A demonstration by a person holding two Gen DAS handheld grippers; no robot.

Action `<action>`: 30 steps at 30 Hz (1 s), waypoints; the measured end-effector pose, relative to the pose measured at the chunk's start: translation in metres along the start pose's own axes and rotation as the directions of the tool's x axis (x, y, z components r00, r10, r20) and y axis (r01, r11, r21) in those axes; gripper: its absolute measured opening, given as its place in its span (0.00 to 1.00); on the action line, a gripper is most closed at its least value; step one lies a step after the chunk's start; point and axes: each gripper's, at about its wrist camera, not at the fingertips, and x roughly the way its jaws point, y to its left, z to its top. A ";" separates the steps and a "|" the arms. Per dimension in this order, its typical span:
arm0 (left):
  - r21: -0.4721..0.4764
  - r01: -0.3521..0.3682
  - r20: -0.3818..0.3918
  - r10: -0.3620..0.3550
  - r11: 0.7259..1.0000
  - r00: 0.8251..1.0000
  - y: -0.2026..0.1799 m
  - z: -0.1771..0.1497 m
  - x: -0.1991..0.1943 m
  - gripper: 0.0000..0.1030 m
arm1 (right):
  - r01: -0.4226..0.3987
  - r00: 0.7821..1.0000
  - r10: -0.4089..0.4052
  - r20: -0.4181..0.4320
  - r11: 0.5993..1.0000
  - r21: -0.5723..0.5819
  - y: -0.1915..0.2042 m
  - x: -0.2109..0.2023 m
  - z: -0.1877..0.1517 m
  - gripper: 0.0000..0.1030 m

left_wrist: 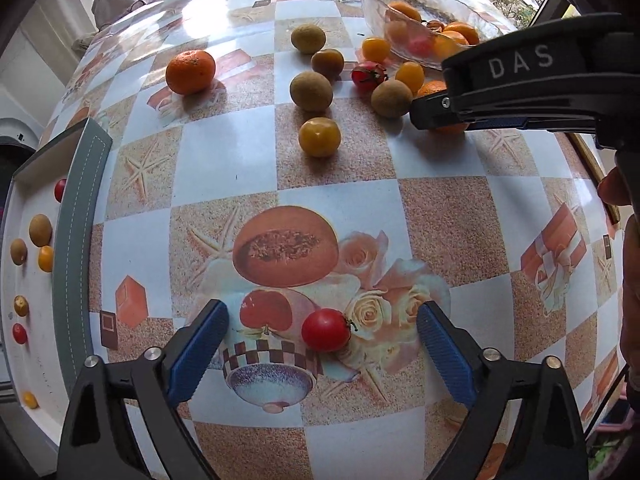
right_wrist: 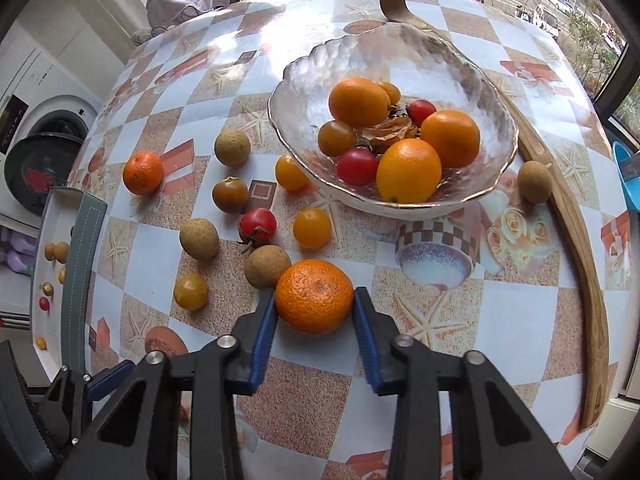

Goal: Organize fruits
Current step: 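Grasp a red tomato with left tool while right tool grasps a mandarin, then carry the tomato and mandarin into the white tray and open both tools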

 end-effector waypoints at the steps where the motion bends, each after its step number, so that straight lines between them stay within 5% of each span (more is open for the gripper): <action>1: 0.013 0.003 0.011 -0.003 1.000 1.000 -0.003 -0.001 -0.003 0.71 | -0.006 1.000 0.006 0.000 1.000 0.007 -0.001 0.000 0.000 0.39; 5: 0.044 0.032 0.023 -0.033 0.999 0.999 -0.010 0.000 -0.013 0.24 | -0.013 1.000 0.013 0.005 1.000 0.009 -0.004 -0.006 -0.005 0.39; 16: -0.068 0.182 0.054 -0.179 0.981 0.982 0.031 -0.003 -0.047 0.22 | -0.049 0.999 0.048 0.004 0.997 0.060 -0.012 -0.029 -0.030 0.39; 30: -0.177 0.148 0.142 -0.124 0.973 0.982 0.119 -0.029 -0.087 0.22 | -0.115 0.993 0.115 -0.019 0.992 -0.049 0.070 -0.038 -0.030 0.39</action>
